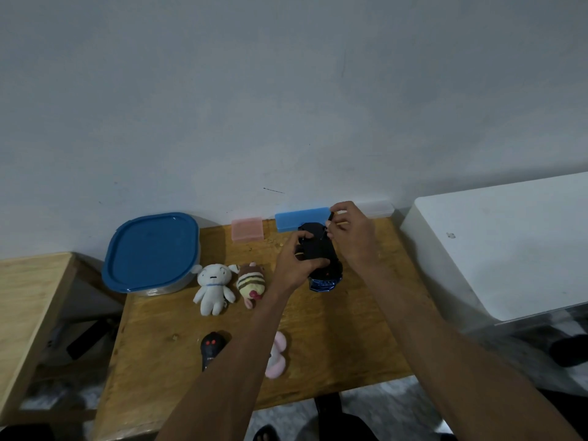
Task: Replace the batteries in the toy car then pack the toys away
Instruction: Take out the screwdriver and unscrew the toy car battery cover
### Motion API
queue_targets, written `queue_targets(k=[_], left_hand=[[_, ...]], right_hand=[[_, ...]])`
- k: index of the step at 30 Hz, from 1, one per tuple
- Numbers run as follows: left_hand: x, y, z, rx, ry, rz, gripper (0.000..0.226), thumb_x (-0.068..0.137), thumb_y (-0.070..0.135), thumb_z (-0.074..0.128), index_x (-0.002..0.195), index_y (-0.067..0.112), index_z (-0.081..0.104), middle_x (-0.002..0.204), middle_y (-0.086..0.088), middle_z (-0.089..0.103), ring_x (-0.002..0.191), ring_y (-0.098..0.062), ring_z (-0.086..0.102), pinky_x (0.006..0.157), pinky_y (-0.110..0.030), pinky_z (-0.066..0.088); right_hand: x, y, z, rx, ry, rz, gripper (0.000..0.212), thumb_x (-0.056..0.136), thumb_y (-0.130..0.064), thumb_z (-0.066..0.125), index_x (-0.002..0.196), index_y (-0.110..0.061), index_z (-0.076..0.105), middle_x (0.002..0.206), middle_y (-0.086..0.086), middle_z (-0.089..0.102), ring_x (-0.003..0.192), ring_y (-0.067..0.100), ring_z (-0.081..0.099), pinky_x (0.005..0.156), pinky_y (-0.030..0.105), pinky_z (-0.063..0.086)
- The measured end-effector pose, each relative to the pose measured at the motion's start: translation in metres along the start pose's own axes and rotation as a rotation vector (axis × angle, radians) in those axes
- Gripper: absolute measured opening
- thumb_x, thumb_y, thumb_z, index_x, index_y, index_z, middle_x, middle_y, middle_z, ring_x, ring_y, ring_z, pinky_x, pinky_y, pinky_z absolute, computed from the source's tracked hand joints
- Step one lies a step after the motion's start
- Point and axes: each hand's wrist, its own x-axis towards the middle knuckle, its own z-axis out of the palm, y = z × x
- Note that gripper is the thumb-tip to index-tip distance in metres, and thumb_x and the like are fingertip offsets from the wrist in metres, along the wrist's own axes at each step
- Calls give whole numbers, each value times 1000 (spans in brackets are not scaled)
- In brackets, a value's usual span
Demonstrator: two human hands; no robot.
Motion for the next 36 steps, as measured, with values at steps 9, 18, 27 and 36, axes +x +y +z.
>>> queue_targets(k=[9,18,27,36], left_hand=[[-3,7,3,-22,-12,-5,61,72,9,89,118,24,53,121,9,56,109,-15,61,73,-23,59],[-4,9,3,-47,-8,-11,60,72,9,89,118,25,53,122,5,59,107,-14,62,73,-24,60],[-6,12,0,-61,-11,3,59,73,9,89,117,24,53,126,-2,60,107,-17,64,72,-23,61],[-6,17,0,-43,-6,9,59,73,10,89,116,26,53,126,1,59,108,-14,62,73,-24,60]], right_hand=[[1,-6,-1,-104,109,-134,13,88,-16,75,100,-11,71,91,1,73,82,11,69,75,28,61],[-2,-10,-1,-115,133,-168,22,89,-9,72,111,-8,73,96,4,75,86,11,69,81,26,60],[1,-11,-2,-108,141,-197,26,88,-7,73,113,-11,75,95,3,76,83,10,69,81,27,61],[2,-13,-3,-66,147,-188,30,86,-5,74,115,-13,74,90,2,75,79,9,70,79,22,59]])
